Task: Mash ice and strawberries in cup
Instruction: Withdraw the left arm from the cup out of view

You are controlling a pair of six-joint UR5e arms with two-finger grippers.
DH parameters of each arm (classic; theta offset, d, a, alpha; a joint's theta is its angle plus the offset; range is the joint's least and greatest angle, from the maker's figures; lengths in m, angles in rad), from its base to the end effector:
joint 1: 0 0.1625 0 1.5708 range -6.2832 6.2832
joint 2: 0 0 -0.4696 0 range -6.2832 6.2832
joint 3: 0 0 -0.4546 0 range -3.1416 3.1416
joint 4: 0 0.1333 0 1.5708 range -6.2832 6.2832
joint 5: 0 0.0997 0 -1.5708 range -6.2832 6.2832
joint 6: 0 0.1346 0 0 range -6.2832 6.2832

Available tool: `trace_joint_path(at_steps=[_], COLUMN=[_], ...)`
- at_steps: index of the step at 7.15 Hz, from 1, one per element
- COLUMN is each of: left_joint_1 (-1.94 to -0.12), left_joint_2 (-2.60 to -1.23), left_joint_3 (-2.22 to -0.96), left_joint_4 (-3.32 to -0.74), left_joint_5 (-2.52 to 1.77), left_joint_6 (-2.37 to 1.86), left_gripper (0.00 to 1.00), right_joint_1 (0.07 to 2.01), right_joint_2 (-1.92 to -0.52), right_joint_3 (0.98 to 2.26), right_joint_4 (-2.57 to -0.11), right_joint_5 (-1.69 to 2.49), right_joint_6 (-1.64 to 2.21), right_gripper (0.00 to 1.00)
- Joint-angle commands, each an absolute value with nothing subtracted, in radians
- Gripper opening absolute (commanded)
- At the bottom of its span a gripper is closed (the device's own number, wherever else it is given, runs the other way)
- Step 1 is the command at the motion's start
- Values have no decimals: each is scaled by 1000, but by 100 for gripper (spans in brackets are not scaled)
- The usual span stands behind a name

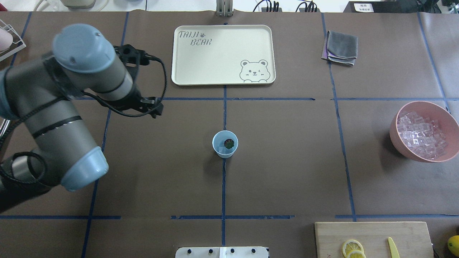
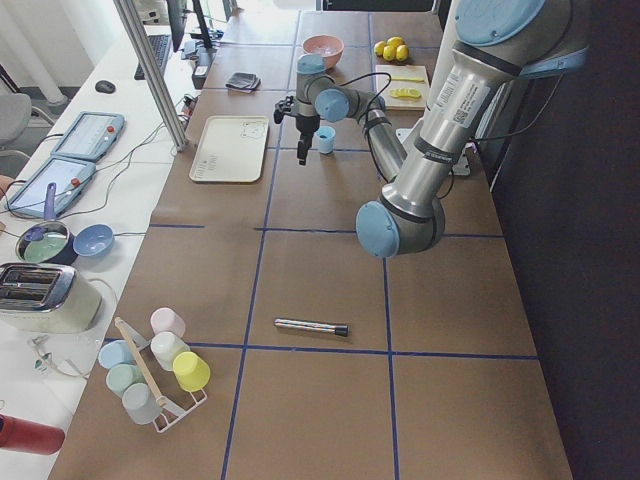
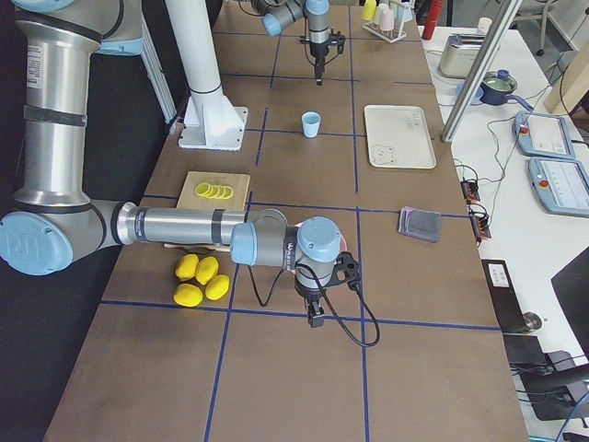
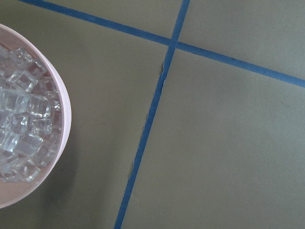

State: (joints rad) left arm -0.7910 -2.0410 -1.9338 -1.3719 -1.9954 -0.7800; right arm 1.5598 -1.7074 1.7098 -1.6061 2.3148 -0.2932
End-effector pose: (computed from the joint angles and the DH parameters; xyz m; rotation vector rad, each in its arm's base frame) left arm 0.4168 -0.5322 0.2844 0.1557 0.7309 0.1344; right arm 0.0368 -0.4875 0.7289 0.0738 -0.7435 -0.2777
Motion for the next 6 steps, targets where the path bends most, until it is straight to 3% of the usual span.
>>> trace_joint_path(at_steps=[1,3,6], left_joint_1=[-1051,-1231,-1345], left_joint_2=[-1822,-1607,-1438], left_joint_3=[-1939,-1931,-1834], left_joint_4=[-1406,-1511,-1694], left_joint_5=[-2188,-2273,-2275], left_joint_6=[-431,-213,-94], left_gripper=[100,100,100], right_joint_1=[1560,1560,1560], right_joint_2=[-1707,-1707,-1707], right_joint_3=[1709,1704,1703], right_joint_4=[-1606,-1595,-1594], right_joint_5=[2315,2315,2316], right_joint_6=[-293,-293,-293], right_gripper=[99,99,99])
